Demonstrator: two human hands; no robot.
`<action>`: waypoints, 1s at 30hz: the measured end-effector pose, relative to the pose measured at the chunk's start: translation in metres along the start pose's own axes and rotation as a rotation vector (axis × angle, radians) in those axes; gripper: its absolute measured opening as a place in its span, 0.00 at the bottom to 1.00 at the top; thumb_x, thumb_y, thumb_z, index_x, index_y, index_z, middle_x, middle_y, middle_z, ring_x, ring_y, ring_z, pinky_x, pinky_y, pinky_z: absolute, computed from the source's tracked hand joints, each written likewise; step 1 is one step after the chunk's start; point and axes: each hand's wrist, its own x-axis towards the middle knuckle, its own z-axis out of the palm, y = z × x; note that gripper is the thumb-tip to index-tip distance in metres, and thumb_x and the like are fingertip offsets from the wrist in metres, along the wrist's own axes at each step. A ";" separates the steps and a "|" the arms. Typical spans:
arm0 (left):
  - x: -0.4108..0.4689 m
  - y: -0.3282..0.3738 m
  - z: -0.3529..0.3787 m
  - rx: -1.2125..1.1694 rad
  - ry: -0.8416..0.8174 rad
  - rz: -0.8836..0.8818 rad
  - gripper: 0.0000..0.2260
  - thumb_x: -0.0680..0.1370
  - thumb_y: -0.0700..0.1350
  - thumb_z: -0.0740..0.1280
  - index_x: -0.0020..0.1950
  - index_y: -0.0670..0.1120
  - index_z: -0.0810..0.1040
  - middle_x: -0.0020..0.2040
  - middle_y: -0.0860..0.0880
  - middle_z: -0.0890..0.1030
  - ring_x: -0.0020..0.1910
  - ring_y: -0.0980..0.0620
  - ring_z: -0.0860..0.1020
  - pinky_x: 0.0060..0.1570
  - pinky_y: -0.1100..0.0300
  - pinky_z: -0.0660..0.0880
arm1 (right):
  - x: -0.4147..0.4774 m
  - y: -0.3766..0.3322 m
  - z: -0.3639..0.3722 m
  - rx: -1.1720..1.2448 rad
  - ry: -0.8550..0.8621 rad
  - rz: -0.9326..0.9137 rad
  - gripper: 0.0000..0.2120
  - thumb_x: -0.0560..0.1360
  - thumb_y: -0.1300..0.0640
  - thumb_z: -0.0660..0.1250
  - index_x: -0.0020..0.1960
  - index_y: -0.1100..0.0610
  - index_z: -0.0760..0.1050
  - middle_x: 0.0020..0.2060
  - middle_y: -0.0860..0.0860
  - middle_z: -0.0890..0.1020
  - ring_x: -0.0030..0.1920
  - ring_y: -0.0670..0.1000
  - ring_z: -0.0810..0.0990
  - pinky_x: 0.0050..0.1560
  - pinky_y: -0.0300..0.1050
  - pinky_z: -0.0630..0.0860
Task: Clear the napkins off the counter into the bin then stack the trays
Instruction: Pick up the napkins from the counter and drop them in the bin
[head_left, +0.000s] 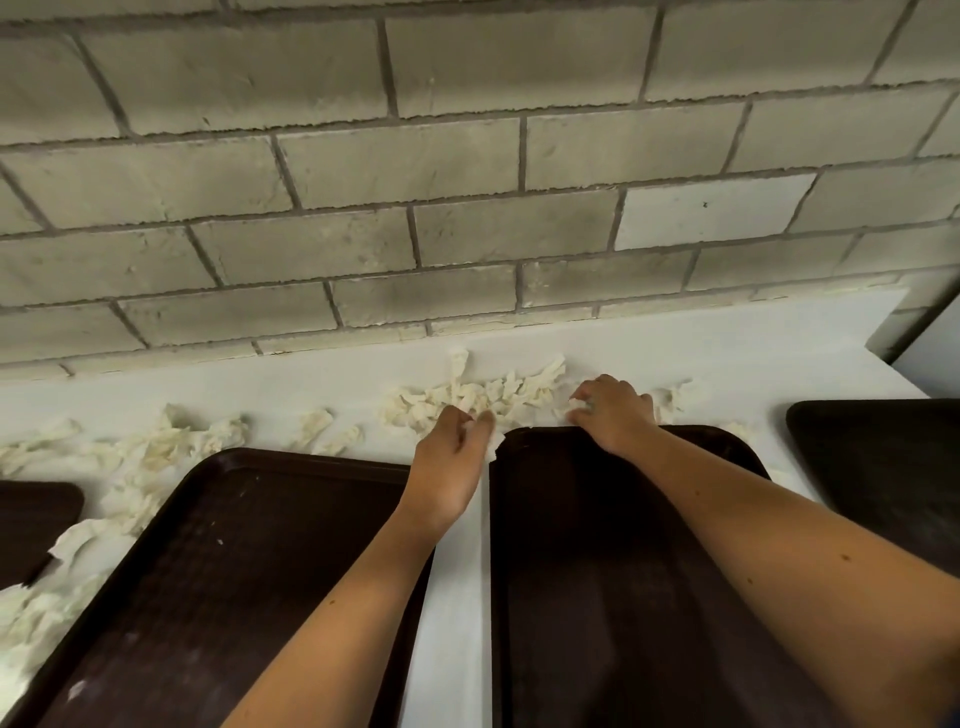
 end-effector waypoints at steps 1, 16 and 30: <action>0.000 -0.003 0.000 0.048 -0.016 0.002 0.10 0.80 0.53 0.63 0.51 0.47 0.70 0.40 0.56 0.72 0.36 0.60 0.71 0.34 0.70 0.67 | 0.001 0.001 0.001 0.049 0.014 0.006 0.15 0.78 0.49 0.64 0.62 0.51 0.75 0.61 0.51 0.76 0.62 0.54 0.74 0.62 0.52 0.67; -0.053 0.029 0.007 -0.250 -0.127 -0.093 0.12 0.84 0.49 0.55 0.59 0.43 0.73 0.37 0.48 0.70 0.27 0.56 0.72 0.40 0.57 0.80 | -0.101 0.006 -0.051 0.534 0.079 -0.207 0.12 0.83 0.51 0.51 0.56 0.58 0.68 0.44 0.55 0.77 0.38 0.51 0.79 0.41 0.42 0.74; -0.191 0.066 0.061 -0.049 -0.049 0.022 0.22 0.81 0.54 0.54 0.29 0.47 0.64 0.23 0.55 0.64 0.25 0.54 0.63 0.30 0.57 0.60 | -0.288 0.060 -0.076 0.381 0.344 -0.296 0.26 0.80 0.39 0.45 0.37 0.54 0.70 0.30 0.49 0.76 0.34 0.51 0.76 0.39 0.50 0.73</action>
